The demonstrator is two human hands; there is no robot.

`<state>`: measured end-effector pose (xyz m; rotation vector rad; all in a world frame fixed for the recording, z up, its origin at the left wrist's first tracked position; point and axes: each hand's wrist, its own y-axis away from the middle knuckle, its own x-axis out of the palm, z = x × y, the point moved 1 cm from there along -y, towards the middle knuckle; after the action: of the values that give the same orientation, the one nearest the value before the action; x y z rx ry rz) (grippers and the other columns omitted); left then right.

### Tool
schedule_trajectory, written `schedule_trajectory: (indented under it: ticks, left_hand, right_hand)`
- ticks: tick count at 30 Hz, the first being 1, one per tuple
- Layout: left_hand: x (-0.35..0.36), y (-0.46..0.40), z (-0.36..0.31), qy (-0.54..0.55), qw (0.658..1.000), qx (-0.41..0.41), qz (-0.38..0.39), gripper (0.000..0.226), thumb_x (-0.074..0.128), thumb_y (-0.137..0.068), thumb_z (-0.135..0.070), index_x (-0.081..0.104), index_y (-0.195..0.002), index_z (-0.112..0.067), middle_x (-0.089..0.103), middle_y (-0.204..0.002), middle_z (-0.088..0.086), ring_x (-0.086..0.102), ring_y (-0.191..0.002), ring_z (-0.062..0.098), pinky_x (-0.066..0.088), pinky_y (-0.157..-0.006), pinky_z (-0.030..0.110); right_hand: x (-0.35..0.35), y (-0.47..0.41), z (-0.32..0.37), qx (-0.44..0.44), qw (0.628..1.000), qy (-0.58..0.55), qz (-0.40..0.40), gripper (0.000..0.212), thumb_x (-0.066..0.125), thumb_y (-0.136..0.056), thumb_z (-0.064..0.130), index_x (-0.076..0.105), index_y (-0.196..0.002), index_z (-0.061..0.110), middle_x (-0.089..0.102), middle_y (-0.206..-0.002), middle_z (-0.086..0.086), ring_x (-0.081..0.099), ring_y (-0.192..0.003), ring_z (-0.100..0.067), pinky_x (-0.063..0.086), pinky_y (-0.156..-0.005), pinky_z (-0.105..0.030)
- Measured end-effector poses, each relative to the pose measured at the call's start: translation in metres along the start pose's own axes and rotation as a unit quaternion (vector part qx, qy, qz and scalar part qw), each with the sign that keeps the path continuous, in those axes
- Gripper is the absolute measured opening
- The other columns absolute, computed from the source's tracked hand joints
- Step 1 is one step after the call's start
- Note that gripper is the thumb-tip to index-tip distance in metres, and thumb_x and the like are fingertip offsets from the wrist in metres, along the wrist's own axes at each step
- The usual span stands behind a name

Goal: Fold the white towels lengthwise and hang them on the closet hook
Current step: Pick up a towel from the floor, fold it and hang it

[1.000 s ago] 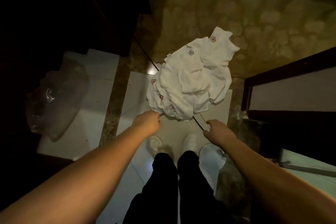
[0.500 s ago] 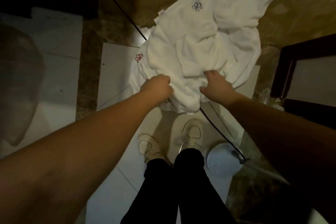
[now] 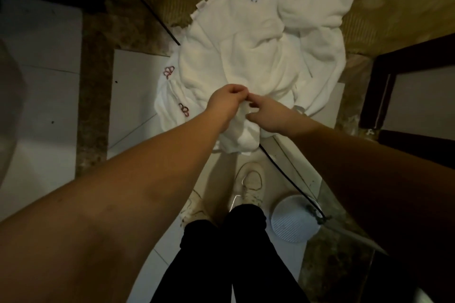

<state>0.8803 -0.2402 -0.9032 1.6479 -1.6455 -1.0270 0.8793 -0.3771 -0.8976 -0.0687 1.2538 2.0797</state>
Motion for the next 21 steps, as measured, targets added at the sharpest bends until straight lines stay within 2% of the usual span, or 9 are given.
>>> schedule_trajectory:
  ticks: [3, 6, 8, 9, 12, 13, 16, 19, 21]
  left_hand:
    - [-0.013, 0.001, -0.013, -0.015, 0.999, -0.029, -0.038, 0.036, 0.062, -0.097, -0.027, 0.055, -0.13, -0.014, 0.061, -0.124, 0.011, 0.059, -0.104, 0.025, 0.05, -0.099, 0.04]
    - [-0.021, -0.013, -0.018, -0.014, 0.999, -0.034, -0.022, 0.055, 0.067, -0.094, -0.027, 0.045, -0.142, -0.011, 0.06, -0.119, 0.012, 0.06, -0.104, 0.026, 0.053, -0.093, 0.037]
    - [-0.02, -0.025, -0.015, -0.017, 0.999, -0.031, 0.008, 0.057, 0.068, -0.094, -0.028, 0.046, -0.143, -0.011, 0.062, -0.11, 0.008, 0.06, -0.091, 0.02, 0.052, -0.076, 0.029]
    - [-0.019, -0.031, -0.013, -0.015, 0.999, -0.03, 0.013, 0.057, 0.069, -0.093, -0.029, 0.049, -0.142, -0.01, 0.063, -0.115, 0.009, 0.06, -0.092, 0.02, 0.051, -0.076, 0.03]
    - [-0.013, -0.047, -0.002, 0.017, 0.999, -0.027, -0.02, 0.051, 0.072, -0.091, -0.027, 0.054, -0.136, -0.009, 0.061, -0.13, 0.014, 0.059, -0.116, 0.031, 0.049, -0.1, 0.04]
    - [-0.012, -0.047, 0.001, 0.029, 0.999, -0.032, -0.024, 0.047, 0.071, -0.092, -0.025, 0.056, -0.133, -0.009, 0.061, -0.128, 0.014, 0.058, -0.116, 0.031, 0.048, -0.1, 0.038]
    - [-0.011, -0.031, 0.009, 0.04, 0.998, -0.035, 0.026, 0.019, 0.068, -0.093, -0.02, 0.061, -0.11, -0.015, 0.065, -0.099, 0.005, 0.057, -0.086, 0.02, 0.045, -0.075, 0.03]
    - [-0.02, 0.003, 0.015, 0.021, 0.997, -0.016, 0.068, 0.026, 0.063, -0.096, -0.017, 0.058, -0.122, -0.014, 0.06, -0.085, -0.001, 0.047, -0.071, 0.013, 0.038, -0.064, 0.025]
    - [-0.031, 0.03, 0.011, -0.008, 0.996, 0.014, 0.088, 0.028, 0.058, -0.097, -0.014, 0.061, -0.124, -0.019, 0.061, -0.088, 0.002, 0.043, -0.07, 0.014, 0.037, -0.066, 0.026]
  right_hand:
    - [-0.011, 0.001, 0.011, 0.037, 0.999, 0.018, -0.009, 0.065, 0.053, -0.097, 0.008, 0.029, -0.157, 0.016, 0.037, -0.159, -0.007, 0.039, -0.142, -0.023, 0.03, -0.109, -0.024]
    - [-0.03, -0.017, 0.009, 0.083, 0.992, 0.01, -0.093, 0.07, 0.058, -0.098, 0.018, 0.023, -0.158, 0.012, 0.026, -0.162, -0.012, 0.032, -0.146, -0.03, 0.026, -0.116, -0.033]
    - [-0.033, -0.03, 0.002, 0.105, 0.99, -0.012, -0.098, 0.075, 0.062, -0.097, 0.024, 0.02, -0.159, 0.014, 0.024, -0.162, -0.011, 0.032, -0.145, -0.032, 0.029, -0.118, -0.039]
    - [-0.03, -0.036, -0.002, 0.104, 0.991, -0.021, -0.085, 0.076, 0.063, -0.096, 0.024, 0.021, -0.159, 0.015, 0.026, -0.162, -0.011, 0.033, -0.145, -0.032, 0.03, -0.118, -0.039]
    - [-0.019, -0.044, -0.016, 0.078, 0.993, -0.044, -0.073, 0.068, 0.062, -0.094, 0.016, 0.032, -0.155, 0.017, 0.037, -0.157, -0.009, 0.04, -0.14, -0.029, 0.033, -0.114, -0.036]
    - [-0.016, -0.043, -0.02, 0.07, 0.994, -0.047, -0.072, 0.066, 0.061, -0.094, 0.014, 0.034, -0.154, 0.017, 0.04, -0.155, -0.008, 0.043, -0.138, -0.028, 0.035, -0.114, -0.036]
    - [-0.012, -0.029, -0.025, 0.059, 0.998, -0.011, -0.03, 0.066, 0.059, -0.095, 0.013, 0.033, -0.155, 0.018, 0.042, -0.155, -0.008, 0.045, -0.138, -0.028, 0.036, -0.115, -0.036]
    - [-0.014, -0.001, -0.012, 0.046, 0.999, 0.003, -0.022, 0.062, 0.056, -0.096, 0.012, 0.035, -0.155, 0.019, 0.046, -0.153, -0.006, 0.048, -0.134, -0.024, 0.036, -0.107, -0.026]
    - [-0.022, 0.022, 0.007, 0.027, 0.994, -0.054, -0.095, 0.056, 0.054, -0.096, 0.01, 0.043, -0.15, 0.018, 0.054, -0.141, -0.004, 0.054, -0.121, -0.02, 0.036, -0.092, -0.015]
